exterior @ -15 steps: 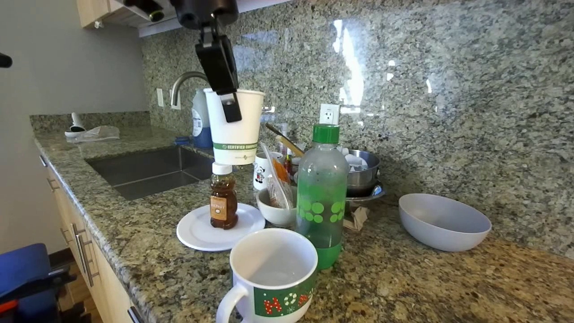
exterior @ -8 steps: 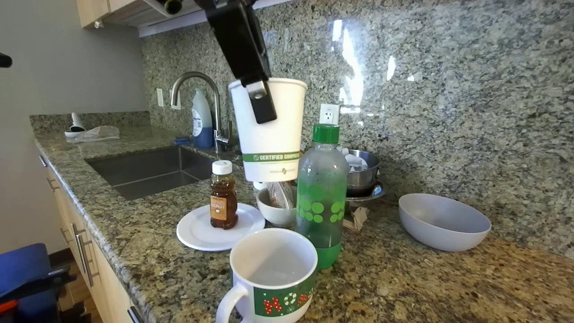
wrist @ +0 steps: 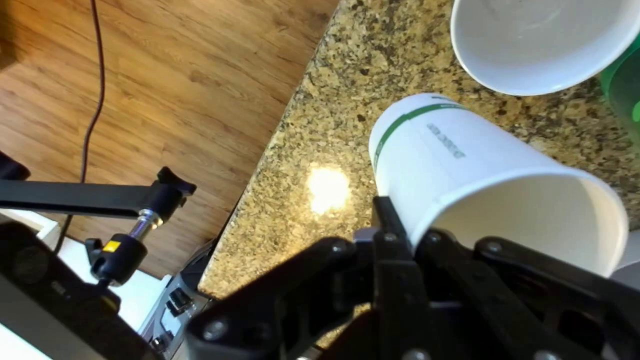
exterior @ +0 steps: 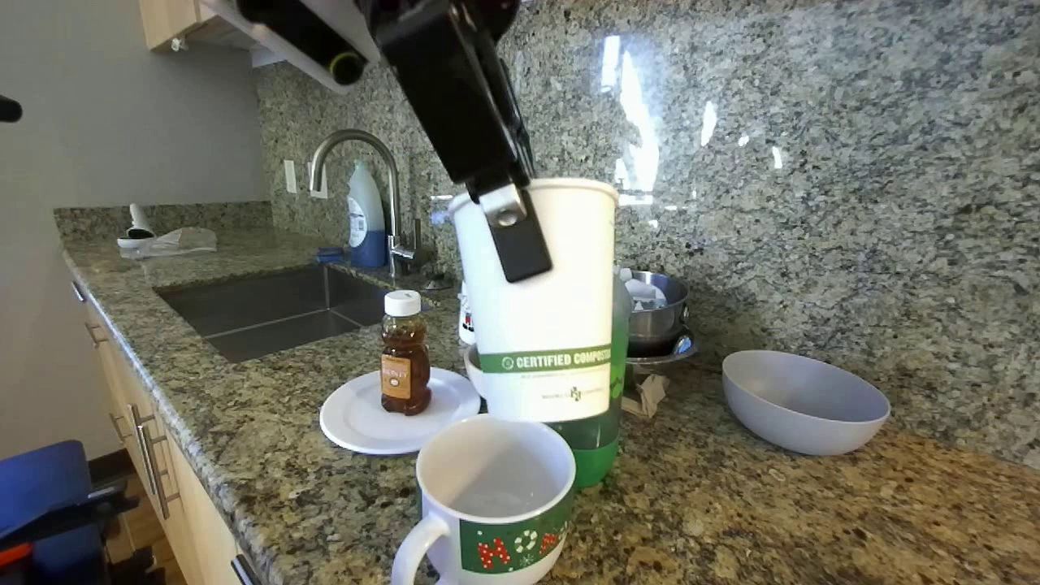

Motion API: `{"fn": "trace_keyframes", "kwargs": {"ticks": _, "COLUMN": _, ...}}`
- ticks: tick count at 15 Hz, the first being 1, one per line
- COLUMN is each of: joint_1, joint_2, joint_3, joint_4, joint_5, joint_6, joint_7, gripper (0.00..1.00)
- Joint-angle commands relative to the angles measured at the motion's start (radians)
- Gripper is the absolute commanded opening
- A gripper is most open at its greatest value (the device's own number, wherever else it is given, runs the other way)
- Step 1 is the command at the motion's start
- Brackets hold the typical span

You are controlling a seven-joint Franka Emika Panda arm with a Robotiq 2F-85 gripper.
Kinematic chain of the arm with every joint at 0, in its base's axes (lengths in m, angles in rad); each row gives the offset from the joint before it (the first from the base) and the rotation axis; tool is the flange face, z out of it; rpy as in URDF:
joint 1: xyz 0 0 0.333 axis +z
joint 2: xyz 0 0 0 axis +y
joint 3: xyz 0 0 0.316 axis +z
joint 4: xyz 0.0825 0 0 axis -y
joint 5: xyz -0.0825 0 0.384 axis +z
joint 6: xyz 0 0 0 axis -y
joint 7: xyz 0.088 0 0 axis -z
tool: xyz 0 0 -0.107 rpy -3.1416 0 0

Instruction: Pour the contents in the cup into the mug cup

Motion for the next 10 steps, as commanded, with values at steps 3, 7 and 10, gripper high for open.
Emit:
{"fn": "trace_keyframes", "kwargs": {"ticks": 3, "joint_1": 0.026, "joint_2": 0.070, "joint_3": -0.032, "joint_4": -0.006, "joint_5": -0.153, "joint_6": -0.015, "joint_7": 0.161, "gripper": 0.03}}
{"fn": "trace_keyframes", "kwargs": {"ticks": 7, "joint_1": 0.059, "joint_2": 0.107, "joint_3": -0.068, "joint_4": -0.023, "joint_5": -0.242, "joint_6": -0.024, "joint_7": 0.232, "gripper": 0.02}}
{"fn": "trace_keyframes", "kwargs": {"ticks": 10, "joint_1": 0.096, "joint_2": 0.125, "joint_3": -0.079, "joint_4": -0.049, "joint_5": -0.310, "joint_6": -0.034, "joint_7": 0.270, "gripper": 0.02}}
